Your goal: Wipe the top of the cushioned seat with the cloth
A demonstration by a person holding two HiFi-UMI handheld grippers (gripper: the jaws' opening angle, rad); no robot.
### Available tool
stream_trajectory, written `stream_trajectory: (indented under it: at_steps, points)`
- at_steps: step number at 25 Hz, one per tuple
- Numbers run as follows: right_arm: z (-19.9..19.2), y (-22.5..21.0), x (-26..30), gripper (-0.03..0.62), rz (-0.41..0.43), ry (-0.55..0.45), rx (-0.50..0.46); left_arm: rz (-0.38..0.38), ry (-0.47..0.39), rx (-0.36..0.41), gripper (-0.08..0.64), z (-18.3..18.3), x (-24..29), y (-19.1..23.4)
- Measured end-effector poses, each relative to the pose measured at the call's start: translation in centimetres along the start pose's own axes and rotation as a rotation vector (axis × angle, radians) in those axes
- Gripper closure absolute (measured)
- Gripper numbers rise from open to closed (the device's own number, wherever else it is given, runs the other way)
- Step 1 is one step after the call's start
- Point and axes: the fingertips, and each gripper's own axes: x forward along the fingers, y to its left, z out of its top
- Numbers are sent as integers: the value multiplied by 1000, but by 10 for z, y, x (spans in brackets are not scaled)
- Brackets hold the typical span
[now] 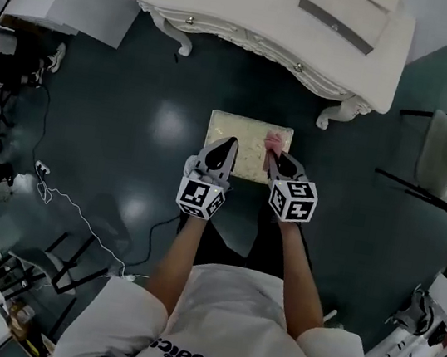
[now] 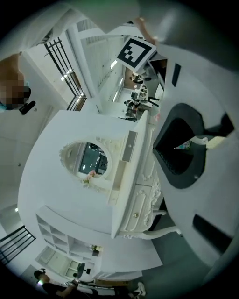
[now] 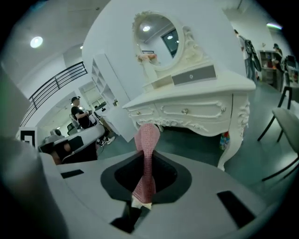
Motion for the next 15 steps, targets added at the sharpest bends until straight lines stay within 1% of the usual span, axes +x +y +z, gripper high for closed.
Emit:
stream_trajectory:
  at_steps: [3,6,8,10,13,15]
  points:
    - [-30,-12,54,566,-16,72,110,20,28,-23,548,-34,14,50]
    - [-65,-9,113,566,-9,152,198,-2,85,-31,548,-72,21,98]
    - [-85,-6,155,566,-22,176,251,-34,125,-50,548,-101,27,131]
    - [-101,-1,196,566,-31,190,306,-48,152,-73,548,-126,32,165]
    - [-122,14,245,566,-18,217,369,-38,179,-96,548,-150,29,204]
    - [-133,26,275,566,-1,237,380,-31,187,-107,548,-161,27,223]
